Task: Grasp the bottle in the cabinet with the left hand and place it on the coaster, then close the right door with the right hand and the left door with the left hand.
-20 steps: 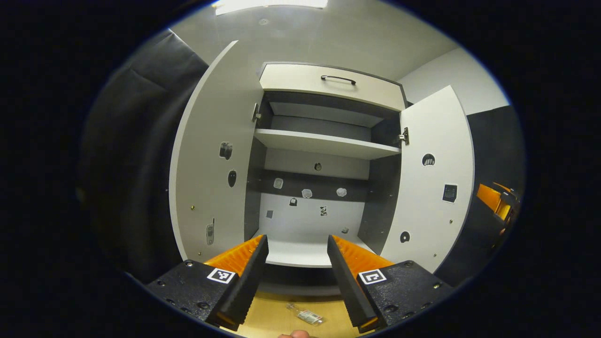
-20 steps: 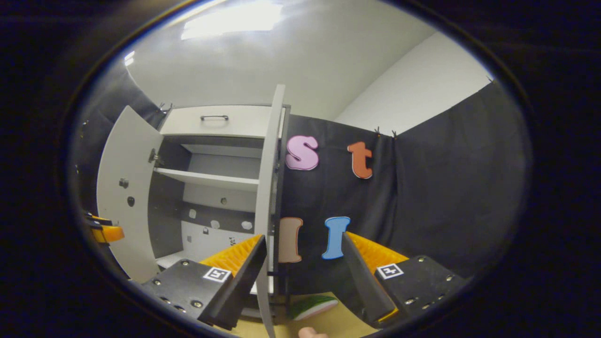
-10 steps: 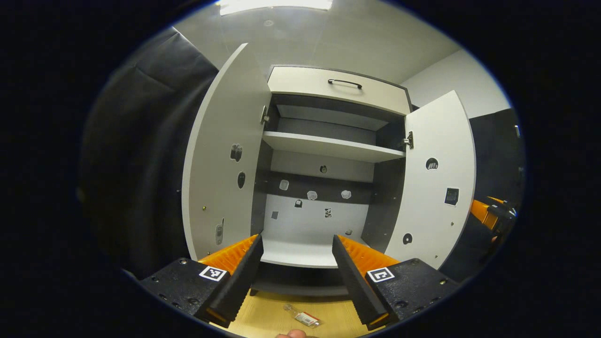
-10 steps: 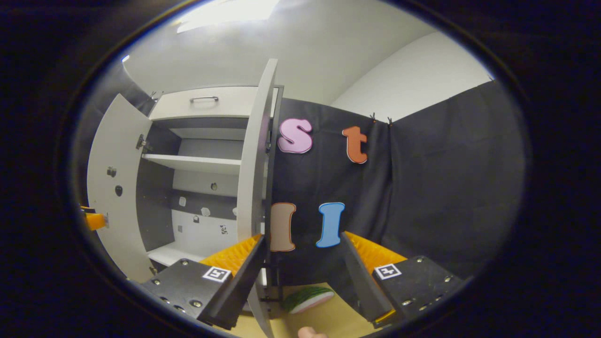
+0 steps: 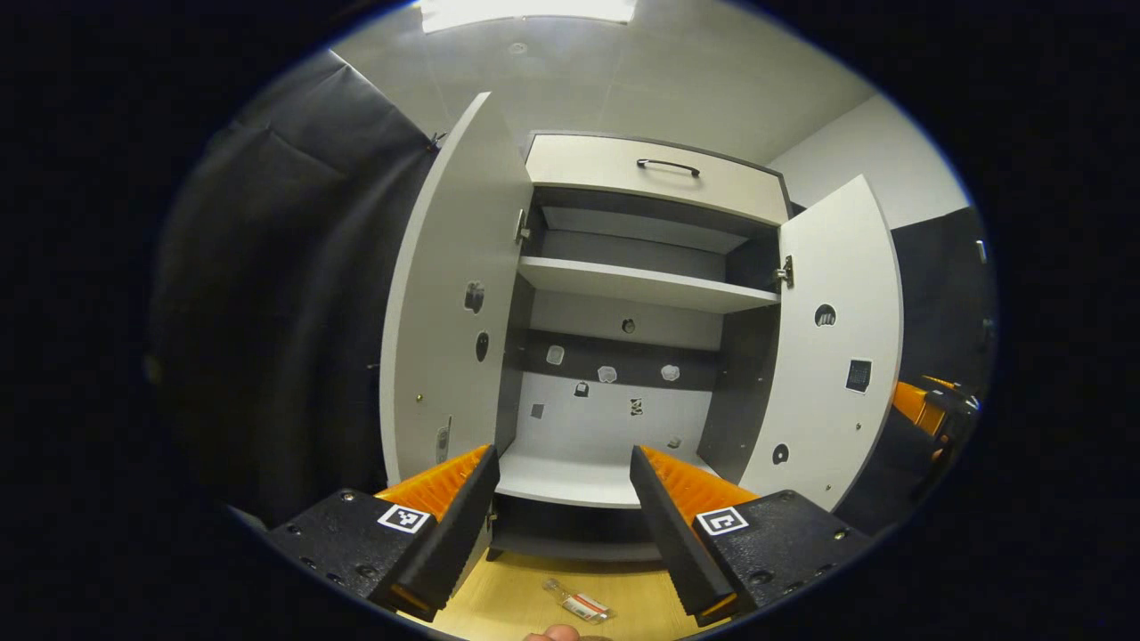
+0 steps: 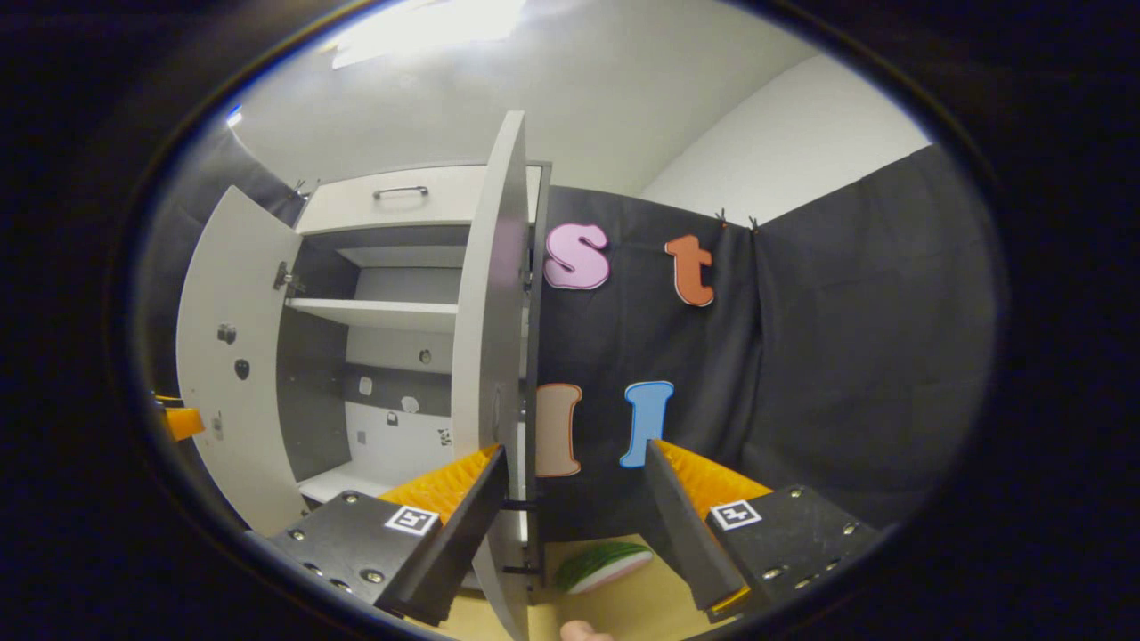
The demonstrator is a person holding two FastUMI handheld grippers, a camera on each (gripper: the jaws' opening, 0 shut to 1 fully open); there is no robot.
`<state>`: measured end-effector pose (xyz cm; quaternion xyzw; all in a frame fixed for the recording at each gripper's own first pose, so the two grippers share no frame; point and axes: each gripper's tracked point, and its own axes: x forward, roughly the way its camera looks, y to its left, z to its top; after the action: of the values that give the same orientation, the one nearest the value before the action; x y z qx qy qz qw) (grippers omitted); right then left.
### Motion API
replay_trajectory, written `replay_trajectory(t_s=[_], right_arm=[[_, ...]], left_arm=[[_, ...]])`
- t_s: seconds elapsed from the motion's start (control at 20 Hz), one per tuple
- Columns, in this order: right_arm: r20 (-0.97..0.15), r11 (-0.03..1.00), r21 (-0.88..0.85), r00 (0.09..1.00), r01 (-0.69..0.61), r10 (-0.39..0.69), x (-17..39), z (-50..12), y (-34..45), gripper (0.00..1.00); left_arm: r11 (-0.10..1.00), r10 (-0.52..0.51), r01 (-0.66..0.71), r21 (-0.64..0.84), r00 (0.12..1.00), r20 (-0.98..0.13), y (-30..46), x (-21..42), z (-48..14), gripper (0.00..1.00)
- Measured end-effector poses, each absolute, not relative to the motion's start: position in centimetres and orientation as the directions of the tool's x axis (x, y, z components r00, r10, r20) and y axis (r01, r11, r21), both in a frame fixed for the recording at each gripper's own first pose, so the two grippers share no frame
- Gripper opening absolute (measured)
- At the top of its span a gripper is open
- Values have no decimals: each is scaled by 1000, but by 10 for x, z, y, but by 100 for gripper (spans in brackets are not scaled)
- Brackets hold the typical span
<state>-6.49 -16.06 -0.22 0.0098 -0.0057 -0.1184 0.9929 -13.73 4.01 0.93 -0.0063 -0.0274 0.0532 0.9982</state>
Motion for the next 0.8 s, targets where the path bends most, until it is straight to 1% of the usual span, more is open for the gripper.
replay_trajectory(t_s=[0.2,0.25,0.4,0.45,0.5,0.65,0.7,0.8], right_arm=[[11,983,45,984,176,-177,-54,-3,-136,95],[12,987,50,988,154,-155,-51,-3,-128,98],[15,994,64,995,94,-95,-41,-4,-101,98],[16,995,66,997,77,-79,-37,-3,-94,95],[17,996,69,998,63,-65,-36,-5,-90,98],[18,997,80,1000,23,-25,-26,-5,-74,98],[19,996,84,1000,11,-12,-22,-6,-68,95],[24,996,84,1000,-20,18,-16,-8,-54,95]], left_arm=[[992,127,-125,-21,990,65,47,-144,14,93],[991,133,-132,-19,989,68,49,-145,14,93],[987,158,-158,-7,985,69,58,-151,14,93],[986,167,-167,-5,984,68,61,-154,13,93],[984,175,-175,-5,982,69,64,-157,14,93],[978,207,-207,-9,975,73,76,-163,15,93],[976,216,-216,-12,973,76,79,-165,16,93],[974,228,-228,-17,970,83,84,-168,19,93]])
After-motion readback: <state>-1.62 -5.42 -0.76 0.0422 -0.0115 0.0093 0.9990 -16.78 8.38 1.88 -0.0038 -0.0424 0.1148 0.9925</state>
